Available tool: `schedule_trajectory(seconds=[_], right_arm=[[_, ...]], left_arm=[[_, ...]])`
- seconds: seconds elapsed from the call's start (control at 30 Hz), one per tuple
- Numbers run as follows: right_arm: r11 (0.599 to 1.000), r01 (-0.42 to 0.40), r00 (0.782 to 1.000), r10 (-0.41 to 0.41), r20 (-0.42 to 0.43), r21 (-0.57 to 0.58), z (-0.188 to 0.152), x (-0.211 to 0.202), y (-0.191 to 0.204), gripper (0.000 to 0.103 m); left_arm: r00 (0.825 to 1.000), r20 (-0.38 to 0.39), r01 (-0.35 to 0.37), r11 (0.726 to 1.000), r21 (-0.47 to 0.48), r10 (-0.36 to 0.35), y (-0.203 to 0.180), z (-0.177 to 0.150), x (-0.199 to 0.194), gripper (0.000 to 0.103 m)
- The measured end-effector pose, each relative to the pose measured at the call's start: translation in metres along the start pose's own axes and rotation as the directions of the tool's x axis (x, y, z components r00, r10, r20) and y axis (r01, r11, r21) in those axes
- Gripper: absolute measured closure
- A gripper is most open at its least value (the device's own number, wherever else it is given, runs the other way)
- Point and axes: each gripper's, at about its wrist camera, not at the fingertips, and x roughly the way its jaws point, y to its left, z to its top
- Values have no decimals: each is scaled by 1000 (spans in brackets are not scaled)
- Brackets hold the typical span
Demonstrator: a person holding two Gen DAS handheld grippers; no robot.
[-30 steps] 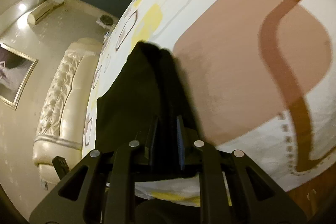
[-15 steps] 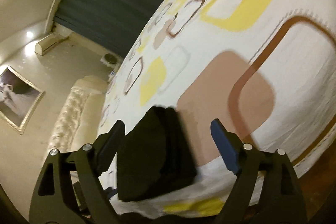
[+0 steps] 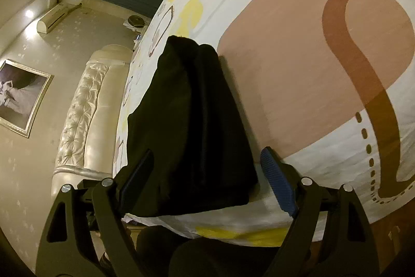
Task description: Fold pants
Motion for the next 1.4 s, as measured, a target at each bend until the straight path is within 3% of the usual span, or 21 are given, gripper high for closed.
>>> schedule_trajectory(seconds=[0.1, 0.17, 0.3, 0.37, 0.43, 0.63, 0.8, 1.1, 1.4], right_arm=[[999, -42, 999, 42, -18, 17, -2, 9, 0, 19], [1000, -27, 999, 26, -25, -12, -4, 13, 4, 20], [995, 44, 998, -47, -35, -85, -8, 21, 15, 35], [993, 63, 997, -67, -36, -102, -10, 22, 16, 46], [993, 70, 997, -74, -32, -95, -12, 23, 15, 51], [991, 79, 997, -81, -14, -107, -14, 21, 19, 58], [989, 86, 996, -87, 0, -122, -15, 23, 28, 62], [987, 58, 998, -62, -28, -149, -19, 40, 39, 64], [982, 4, 993, -26, -112, -189, -32, 79, 67, 64]], left_arm=[[1000, -4, 17, 1000, -14, -17, -2, 2, 7, 17], [999, -11, 37, 999, -24, -38, -4, 3, 11, 17], [998, -27, 50, 999, -15, -51, -10, 6, 18, 17], [999, -31, 30, 1000, -2, -30, -15, 9, 22, 28], [1000, -31, 6, 1000, 2, -5, -16, 10, 23, 45], [1000, -27, -14, 1000, -1, 14, -14, 12, 15, 62], [997, -12, -74, 995, 61, 75, -24, 13, 7, 64], [992, 2, -122, 992, 32, 122, -4, 16, -14, 65], [986, 24, -167, 986, -7, 167, 31, 12, -55, 65]])
